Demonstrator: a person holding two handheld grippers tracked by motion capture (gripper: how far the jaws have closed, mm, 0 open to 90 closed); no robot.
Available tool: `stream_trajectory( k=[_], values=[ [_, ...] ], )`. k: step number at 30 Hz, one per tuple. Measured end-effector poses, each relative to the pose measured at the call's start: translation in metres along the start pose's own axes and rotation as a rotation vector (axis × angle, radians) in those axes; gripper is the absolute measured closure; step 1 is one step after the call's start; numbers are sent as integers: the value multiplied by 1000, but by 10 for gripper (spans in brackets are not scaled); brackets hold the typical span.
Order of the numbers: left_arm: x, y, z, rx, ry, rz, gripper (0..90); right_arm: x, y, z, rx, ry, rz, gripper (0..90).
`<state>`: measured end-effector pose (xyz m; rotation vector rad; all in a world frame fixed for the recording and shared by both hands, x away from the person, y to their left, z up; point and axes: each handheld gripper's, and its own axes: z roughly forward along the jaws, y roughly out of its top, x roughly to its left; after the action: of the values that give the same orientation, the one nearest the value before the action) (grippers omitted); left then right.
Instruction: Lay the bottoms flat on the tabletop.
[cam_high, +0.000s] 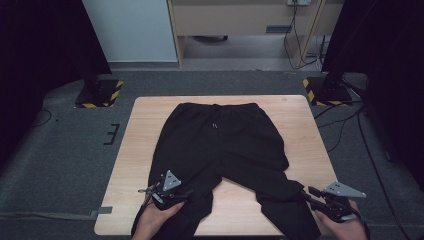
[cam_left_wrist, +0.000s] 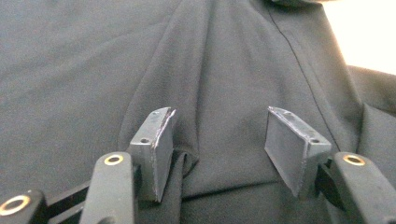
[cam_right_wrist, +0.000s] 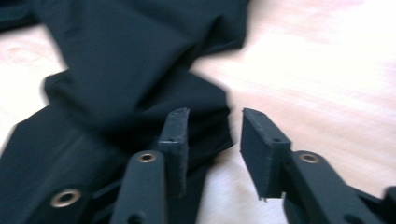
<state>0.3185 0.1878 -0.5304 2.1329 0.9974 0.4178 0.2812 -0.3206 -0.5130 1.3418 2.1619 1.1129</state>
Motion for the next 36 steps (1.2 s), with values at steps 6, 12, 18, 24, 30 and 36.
stream_trajectory(
  k=[6, 12, 18, 24, 30, 36],
  values=[
    [0, -1, 0, -1, 2, 0, 412, 15, -6, 13, 82, 15, -46, 483],
    [0, -1, 0, -6, -1, -7, 410, 18, -6, 12, 130, 28, -68, 768],
    [1, -2, 0, -8, -3, -6, 410, 20, -12, -3, 174, 68, -99, 853],
    [1, -2, 0, -10, -4, -8, 410, 18, -21, -34, 189, 131, -96, 837],
    [1, -2, 0, -10, -2, -9, 409, 40, 1, -36, 81, 104, -128, 670],
    [1, -2, 0, -11, -3, -8, 409, 88, 25, 7, 59, 149, -209, 642]
  ],
)
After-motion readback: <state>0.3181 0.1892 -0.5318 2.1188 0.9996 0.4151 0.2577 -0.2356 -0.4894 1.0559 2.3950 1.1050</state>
